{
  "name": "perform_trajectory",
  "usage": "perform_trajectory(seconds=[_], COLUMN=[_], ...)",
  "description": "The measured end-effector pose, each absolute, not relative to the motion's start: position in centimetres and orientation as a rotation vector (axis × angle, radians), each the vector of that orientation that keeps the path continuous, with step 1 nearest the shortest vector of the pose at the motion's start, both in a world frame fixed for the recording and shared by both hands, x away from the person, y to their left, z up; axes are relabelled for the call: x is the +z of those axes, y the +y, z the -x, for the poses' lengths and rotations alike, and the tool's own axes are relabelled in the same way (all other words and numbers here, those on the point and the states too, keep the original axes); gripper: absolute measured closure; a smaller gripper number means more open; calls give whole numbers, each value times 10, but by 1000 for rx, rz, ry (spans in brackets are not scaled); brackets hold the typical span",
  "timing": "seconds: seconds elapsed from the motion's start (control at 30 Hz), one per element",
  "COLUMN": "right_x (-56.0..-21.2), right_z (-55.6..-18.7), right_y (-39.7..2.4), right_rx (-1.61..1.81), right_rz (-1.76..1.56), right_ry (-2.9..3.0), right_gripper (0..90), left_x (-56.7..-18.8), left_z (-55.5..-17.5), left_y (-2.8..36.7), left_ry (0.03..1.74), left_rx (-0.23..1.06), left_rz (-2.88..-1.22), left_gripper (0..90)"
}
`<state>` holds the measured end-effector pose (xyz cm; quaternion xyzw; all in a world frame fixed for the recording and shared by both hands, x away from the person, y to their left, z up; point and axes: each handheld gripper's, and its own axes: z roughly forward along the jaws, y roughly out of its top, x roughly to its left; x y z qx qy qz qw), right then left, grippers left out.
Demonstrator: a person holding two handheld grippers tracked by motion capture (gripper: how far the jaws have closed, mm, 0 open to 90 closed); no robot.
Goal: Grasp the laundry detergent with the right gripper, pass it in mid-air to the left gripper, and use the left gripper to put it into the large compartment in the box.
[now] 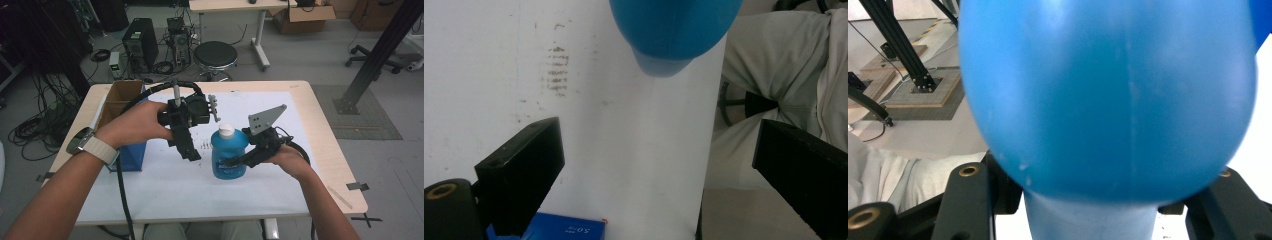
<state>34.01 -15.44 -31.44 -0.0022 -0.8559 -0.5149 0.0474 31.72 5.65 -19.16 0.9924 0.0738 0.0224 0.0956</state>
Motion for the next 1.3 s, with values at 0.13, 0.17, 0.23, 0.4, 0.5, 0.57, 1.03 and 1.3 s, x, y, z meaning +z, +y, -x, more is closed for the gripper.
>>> perform_trajectory(seconds=[0.13,0.17,0.23,0.4,0.5,0.57,1.03,1.3], right_x=[-316,-316,-317,-318,-318,-318,-323,-323], right_z=[-340,-340,-340,-341,-341,-341,-341,-340], right_y=[-150,-150,-147,-140,-138,-135,-121,-115], right_rx=[-1558,-1558,-1553,-1536,-1536,-1534,-1496,-1485], right_rz=[-1,-1,-6,-16,-19,-22,-40,-53], right_ry=[-2614,-2614,-2618,-2618,-2615,-2616,-2630,-2628], right_gripper=[437,437,437,438,437,437,438,438], left_x=[-191,-191,-191,-191,-191,-190,-187,-188], left_z=[-317,-317,-316,-316,-315,-315,-315,-315], left_y=[55,55,54,52,51,50,45,40], left_ry=[213,213,213,204,207,201,188,181], left_rx=[64,64,62,60,58,60,70,69], left_rz=[-2940,-2940,-2936,-2937,-2937,-2939,-2939,-2947], left_gripper=[70,70,69,69,69,69,69,69])
